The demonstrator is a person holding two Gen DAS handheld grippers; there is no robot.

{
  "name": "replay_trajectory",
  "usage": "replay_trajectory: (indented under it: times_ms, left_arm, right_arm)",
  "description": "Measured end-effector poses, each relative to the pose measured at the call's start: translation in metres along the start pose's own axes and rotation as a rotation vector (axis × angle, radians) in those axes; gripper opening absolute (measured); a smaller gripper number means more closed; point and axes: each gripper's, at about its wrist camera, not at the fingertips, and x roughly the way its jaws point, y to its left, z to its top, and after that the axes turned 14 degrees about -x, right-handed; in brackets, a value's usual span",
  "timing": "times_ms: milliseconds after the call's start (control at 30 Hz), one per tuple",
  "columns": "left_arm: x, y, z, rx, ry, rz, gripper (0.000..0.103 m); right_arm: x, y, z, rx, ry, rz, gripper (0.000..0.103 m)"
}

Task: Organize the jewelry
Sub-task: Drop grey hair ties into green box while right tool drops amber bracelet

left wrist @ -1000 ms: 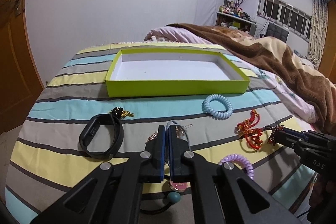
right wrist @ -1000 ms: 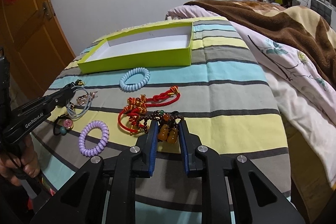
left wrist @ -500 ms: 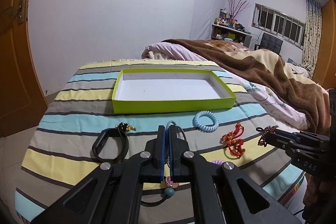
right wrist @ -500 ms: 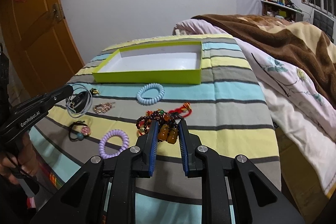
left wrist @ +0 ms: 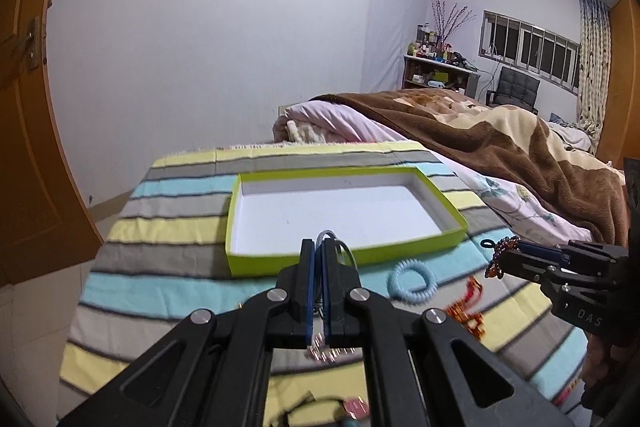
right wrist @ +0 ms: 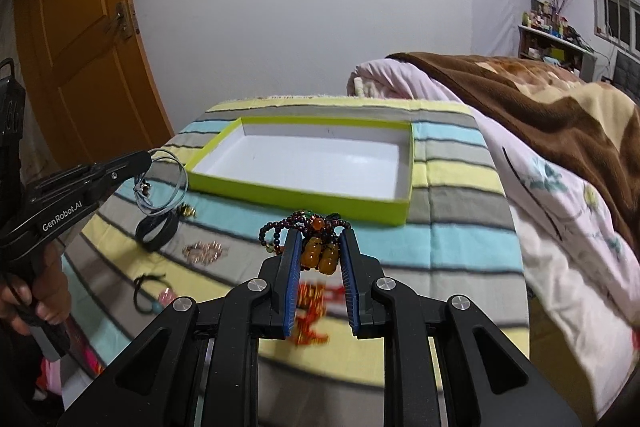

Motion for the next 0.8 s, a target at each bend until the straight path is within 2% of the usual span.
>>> replay_trajectory:
  times_ms: [433, 800]
  left_arm:
    - [0.079, 0.019, 0.050, -0.010, -0.013, 0.061, 0.003]
    - [0.155, 0.045, 0.057, -0.059, 0.110, 0.141, 0.003]
  right_arm:
    - [0.084, -0.048, 0.049, -0.003, 0.038, -0.055, 0.020]
    - [0.152, -0.077, 0.062, 0.017, 0.125, -0.067, 0.020]
